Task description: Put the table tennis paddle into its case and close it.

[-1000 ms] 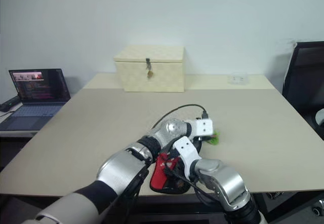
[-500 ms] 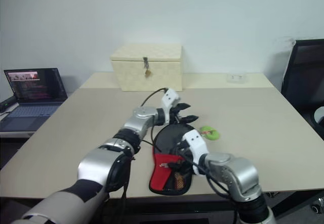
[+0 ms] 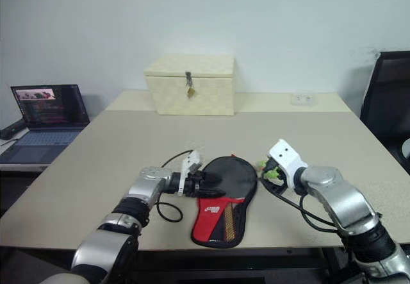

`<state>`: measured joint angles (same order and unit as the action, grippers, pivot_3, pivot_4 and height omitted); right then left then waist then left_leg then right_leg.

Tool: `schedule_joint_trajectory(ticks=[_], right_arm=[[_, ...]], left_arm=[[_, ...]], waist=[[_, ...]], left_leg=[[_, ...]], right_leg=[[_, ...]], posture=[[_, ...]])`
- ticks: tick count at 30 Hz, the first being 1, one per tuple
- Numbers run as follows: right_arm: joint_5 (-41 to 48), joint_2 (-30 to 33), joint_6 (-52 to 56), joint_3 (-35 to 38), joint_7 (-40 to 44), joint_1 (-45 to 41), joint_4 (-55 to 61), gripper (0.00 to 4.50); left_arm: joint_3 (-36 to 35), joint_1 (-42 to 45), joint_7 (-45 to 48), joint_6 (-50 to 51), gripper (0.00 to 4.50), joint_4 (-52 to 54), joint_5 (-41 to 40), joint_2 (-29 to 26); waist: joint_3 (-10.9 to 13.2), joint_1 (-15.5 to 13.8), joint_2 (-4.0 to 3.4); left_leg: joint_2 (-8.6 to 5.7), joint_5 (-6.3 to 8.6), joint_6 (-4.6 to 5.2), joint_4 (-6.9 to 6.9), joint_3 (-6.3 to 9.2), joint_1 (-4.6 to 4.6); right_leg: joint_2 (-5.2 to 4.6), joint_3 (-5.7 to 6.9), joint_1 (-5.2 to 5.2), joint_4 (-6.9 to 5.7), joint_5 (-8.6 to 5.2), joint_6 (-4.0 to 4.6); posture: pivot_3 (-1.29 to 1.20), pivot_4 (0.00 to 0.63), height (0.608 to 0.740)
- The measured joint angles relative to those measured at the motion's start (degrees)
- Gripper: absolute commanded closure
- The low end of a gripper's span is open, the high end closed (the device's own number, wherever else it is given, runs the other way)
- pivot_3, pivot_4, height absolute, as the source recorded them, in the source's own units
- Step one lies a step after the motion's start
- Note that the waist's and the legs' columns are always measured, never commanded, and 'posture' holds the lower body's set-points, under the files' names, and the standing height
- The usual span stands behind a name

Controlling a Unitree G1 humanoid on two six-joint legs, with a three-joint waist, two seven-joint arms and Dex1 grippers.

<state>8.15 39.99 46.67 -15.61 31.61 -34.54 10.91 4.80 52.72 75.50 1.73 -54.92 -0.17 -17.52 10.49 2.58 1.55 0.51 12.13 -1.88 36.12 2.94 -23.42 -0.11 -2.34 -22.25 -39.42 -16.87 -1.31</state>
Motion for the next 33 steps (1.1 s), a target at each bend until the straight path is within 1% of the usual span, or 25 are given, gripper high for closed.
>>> schedule_joint_trajectory(ticks=[3,7,10,13,16,17,19,21,22,27,30,33], right_arm=[[-4.95,-0.28,-9.01,-3.67,1.41,-2.13,-9.16,0.00],[-10.69,-4.51,-18.92,-6.80,2.05,-5.68,-23.87,0.00],[-13.84,-6.75,-24.93,-7.64,2.34,-8.85,-31.27,0.60],[-15.79,-8.11,-28.83,-8.04,2.87,-9.71,-34.74,1.58],[-16.20,-8.67,-29.87,-8.01,4.17,-9.79,-35.96,2.69],[-16.43,-8.62,-29.79,-8.01,4.81,-9.76,-35.95,2.94],[-16.93,-7.70,-29.48,-8.01,6.26,-9.32,-35.11,3.63],[-17.61,-5.45,-28.49,-7.82,8.05,-7.90,-32.58,4.32],[-17.80,-4.49,-27.99,-7.47,8.72,-7.08,-31.23,4.46],[-17.38,2.46,-23.48,-4.92,14.72,-0.33,-18.46,4.46],[-14.40,8.85,-17.94,-1.63,20.31,6.05,-5.41,4.46],[-11.05,11.77,-11.33,0.77,23.94,10.55,6.60,4.46]], left_arm=[[1.24,0.96,-0.08,-1.28,0.66,-1.10,0.28,0.60],[2.36,1.68,0.02,-2.69,0.66,-1.90,0.53,1.31],[3.14,1.75,0.34,-3.42,0.62,-2.18,0.57,1.40],[3.72,1.76,0.57,-3.63,0.62,-2.16,0.58,1.44],[3.96,1.73,0.78,-3.72,0.62,-2.13,0.58,1.44],[4.04,1.71,0.96,-3.76,0.62,-2.10,0.57,1.44],[4.35,1.69,1.26,-3.88,0.62,-1.99,0.56,1.49],[4.52,1.60,1.44,-4.32,0.62,-1.90,0.55,1.51],[4.53,1.57,1.44,-4.45,0.62,-1.92,0.55,1.52],[4.65,1.58,1.36,-4.57,0.62,-1.89,0.54,2.02],[4.72,1.58,1.30,-4.53,0.62,-1.94,0.45,2.17],[4.72,1.68,0.78,-4.46,0.62,-2.35,0.47,2.18]], waist=[[0.00,-0.05,0.00],[0.00,0.06,0.00],[0.00,0.35,0.00],[-0.01,0.34,0.01],[0.00,0.34,0.01],[0.00,0.34,0.01],[0.00,0.31,0.00],[0.00,0.06,0.00],[0.00,-0.04,0.00],[-0.01,-0.69,-0.02],[-0.03,-0.93,-0.06],[-0.04,-0.88,-0.07]], left_leg=[[-0.02,0.00,0.00,-0.02,0.00,0.01],[-0.01,0.00,0.00,-0.02,-0.02,0.01],[0.02,0.00,0.00,-0.01,-0.05,0.09],[0.04,0.00,0.00,0.00,-0.06,0.17],[0.05,0.00,0.00,0.01,-0.06,0.25],[0.04,0.00,0.00,0.01,-0.06,0.25],[0.04,0.00,0.00,0.00,-0.06,0.25],[0.04,0.00,0.00,-0.01,-0.04,0.23],[0.04,0.00,0.00,-0.01,-0.04,0.22],[0.02,0.00,0.00,-0.02,-0.04,0.15],[0.01,0.00,0.00,-0.01,0.02,0.06],[0.02,0.00,0.00,0.00,0.05,0.12]], right_leg=[[0.02,0.01,-0.01,0.00,0.01,0.03],[0.03,-0.01,-0.01,-0.01,0.12,0.21],[0.03,-0.04,0.04,-0.05,0.12,0.21],[0.03,-0.05,0.08,-0.12,0.12,0.21],[0.03,-0.06,0.15,-0.15,0.12,0.20],[0.02,-0.06,0.16,-0.16,0.12,0.20],[0.02,-0.06,0.16,-0.15,0.11,0.20],[0.02,-0.04,0.15,-0.11,0.11,0.20],[0.02,-0.04,0.15,-0.10,0.11,0.20],[0.02,-0.03,0.10,-0.06,0.10,0.19],[0.02,0.02,0.09,0.04,0.07,0.13],[0.02,0.02,0.16,0.03,-0.03,-0.05]], posture=[[0.00,0.150,0.740],[0.00,0.150,0.740],[0.00,0.150,0.740],[0.00,0.150,0.740],[0.00,0.150,0.740],[0.00,0.150,0.740],[0.00,0.150,0.740],[0.00,0.150,0.740],[0.00,0.150,0.740],[0.00,0.150,0.740],[0.00,0.150,0.740],[0.00,0.150,0.740]])
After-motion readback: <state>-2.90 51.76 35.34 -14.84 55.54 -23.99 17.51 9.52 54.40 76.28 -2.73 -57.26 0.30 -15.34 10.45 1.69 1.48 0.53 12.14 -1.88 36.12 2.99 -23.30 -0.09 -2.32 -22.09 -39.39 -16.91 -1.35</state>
